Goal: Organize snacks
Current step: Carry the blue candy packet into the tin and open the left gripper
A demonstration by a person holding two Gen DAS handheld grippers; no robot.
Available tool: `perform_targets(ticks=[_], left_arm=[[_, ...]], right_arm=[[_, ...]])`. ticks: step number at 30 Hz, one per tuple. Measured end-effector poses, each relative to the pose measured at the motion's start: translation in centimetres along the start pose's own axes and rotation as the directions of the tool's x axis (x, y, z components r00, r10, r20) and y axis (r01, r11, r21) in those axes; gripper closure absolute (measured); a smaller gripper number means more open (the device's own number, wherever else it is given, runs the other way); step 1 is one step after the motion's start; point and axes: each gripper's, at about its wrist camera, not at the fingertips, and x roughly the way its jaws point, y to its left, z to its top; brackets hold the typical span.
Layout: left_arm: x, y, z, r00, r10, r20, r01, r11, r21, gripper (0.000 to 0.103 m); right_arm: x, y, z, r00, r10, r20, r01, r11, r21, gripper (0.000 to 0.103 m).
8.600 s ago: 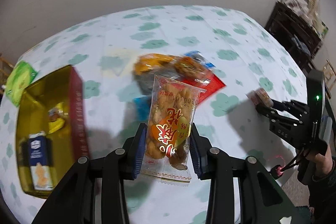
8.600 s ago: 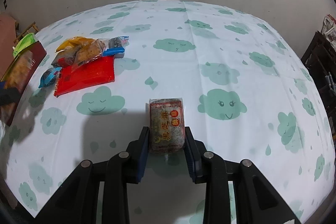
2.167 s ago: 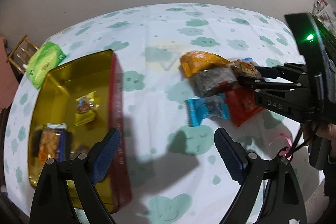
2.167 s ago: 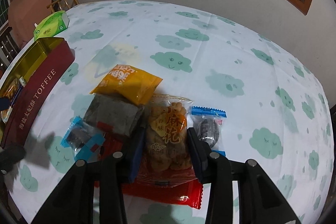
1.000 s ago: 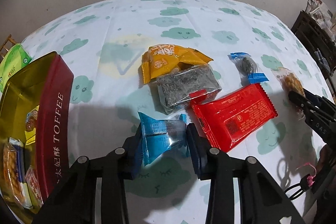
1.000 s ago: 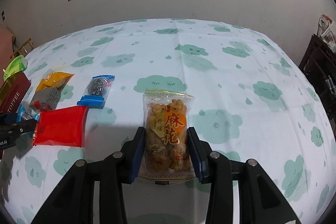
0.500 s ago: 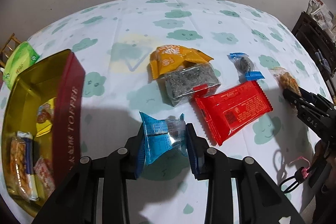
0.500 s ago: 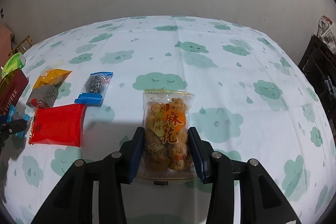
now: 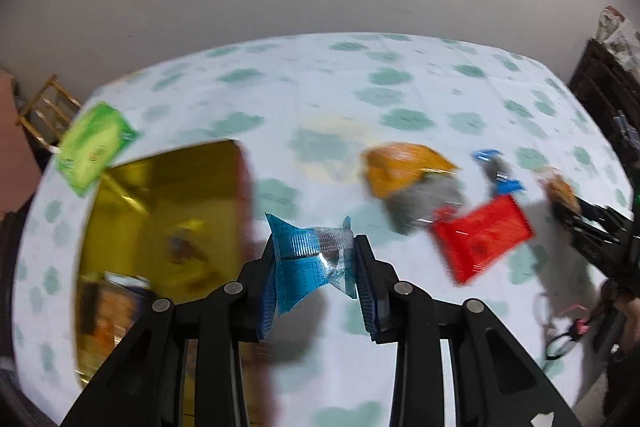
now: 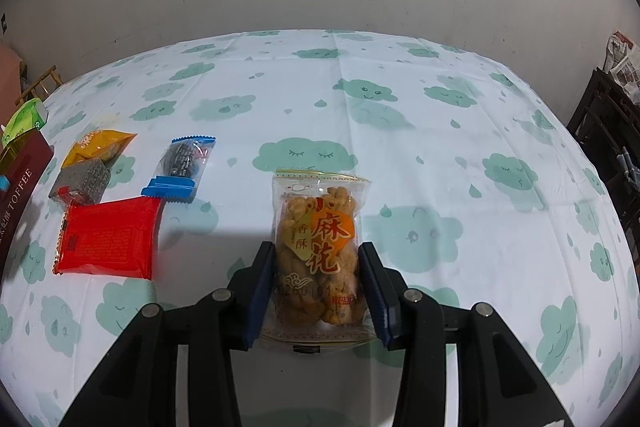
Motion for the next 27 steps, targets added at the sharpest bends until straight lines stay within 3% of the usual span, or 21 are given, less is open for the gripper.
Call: perform_targets(ticks=[8,13,20,27], left_arm=[[2.8,9.6,1.1,0.99,0.122,-0.068,-0.127,0.988,-0.084,0.072],[5.3,13.4,0.8,0.982,0.13,-0.134,-0.145,0.983,-0.109,0.072],[7.7,15.6,0.3,0.972,0.137,-0.192,-0.161,0.98,-0.118,0.072],[8.0,15.4,-0.1,0.97,0.15,-0.193,-0.171,0.98,-0.098,0.068]], right_arm=[[0.0,0.0,0.0,1.0,-0.001,0.0,0.001,1.0,-0.001,0.06],[0.0,0.0,0.0,1.0,-0.001,0.0,0.001,1.0,-0.001,0.06],[0.0,0.1,0.0,1.0,-0.002,0.0,0.002,1.0,-0.002,0.06],[0.0,0.1,0.0,1.0,-0.002,0.0,0.002,1.0,-0.003,0.06]])
